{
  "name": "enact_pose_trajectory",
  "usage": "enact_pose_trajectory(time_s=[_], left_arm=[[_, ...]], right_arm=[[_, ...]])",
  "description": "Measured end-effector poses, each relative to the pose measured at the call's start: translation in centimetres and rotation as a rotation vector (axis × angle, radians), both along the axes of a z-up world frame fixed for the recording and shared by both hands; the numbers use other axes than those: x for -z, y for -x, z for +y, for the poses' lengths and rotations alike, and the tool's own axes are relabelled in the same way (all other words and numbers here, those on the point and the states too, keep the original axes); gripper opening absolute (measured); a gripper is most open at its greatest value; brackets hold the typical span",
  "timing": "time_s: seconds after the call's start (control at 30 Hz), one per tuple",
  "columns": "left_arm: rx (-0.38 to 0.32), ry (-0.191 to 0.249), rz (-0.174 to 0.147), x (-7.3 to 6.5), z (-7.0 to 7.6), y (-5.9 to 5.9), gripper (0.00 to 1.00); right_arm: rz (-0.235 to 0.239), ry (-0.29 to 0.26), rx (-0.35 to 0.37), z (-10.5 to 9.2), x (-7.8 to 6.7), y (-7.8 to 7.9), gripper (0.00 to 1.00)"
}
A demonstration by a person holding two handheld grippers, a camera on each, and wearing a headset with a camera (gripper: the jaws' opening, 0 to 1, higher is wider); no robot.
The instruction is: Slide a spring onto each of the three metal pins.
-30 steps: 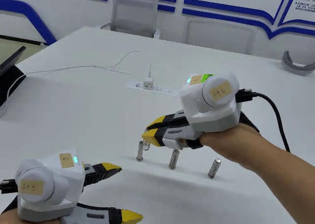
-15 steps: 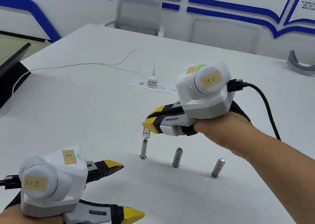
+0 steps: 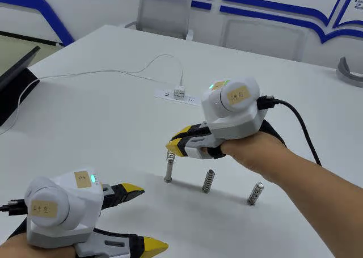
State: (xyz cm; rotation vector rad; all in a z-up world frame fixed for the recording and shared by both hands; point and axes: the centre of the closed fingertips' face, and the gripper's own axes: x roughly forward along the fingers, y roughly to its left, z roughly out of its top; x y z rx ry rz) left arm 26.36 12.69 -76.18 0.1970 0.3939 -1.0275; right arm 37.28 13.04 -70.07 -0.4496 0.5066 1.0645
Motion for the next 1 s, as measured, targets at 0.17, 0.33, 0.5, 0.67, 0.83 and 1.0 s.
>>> enact_pose_trajectory(time_s=[0.17, 0.33, 0.5, 0.67, 0.83, 1.0], left_arm=[[0.002, -0.001, 0.003, 0.1, 0.0, 0.0, 0.66], [0.002, 0.001, 0.004, 0.1, 0.0, 0.0, 0.65], [0.003, 0.002, 0.005, 0.2, 0.0, 0.0, 0.65], [0.005, -0.001, 0.009, 0.3, 0.0, 0.0, 0.65], [0.007, -0.002, 0.013, 0.4, -0.2, 0.1, 0.65], [0.006, -0.004, 0.014, 0.4, -0.1, 0.1, 0.65]], right_arm=[[0.001, 0.014, 0.002, -0.1, 0.5, -0.1, 0.12], [0.005, 0.013, 0.009, -0.1, 0.8, -0.1, 0.12], [0.016, 0.013, 0.021, -0.3, 1.4, -0.3, 0.12], [0.027, 0.019, 0.03, -0.5, 2.2, -0.2, 0.12], [0.046, 0.023, 0.037, -0.4, 3.1, -0.2, 0.12], [0.054, 0.032, 0.04, -0.3, 3.8, -0.1, 0.12]])
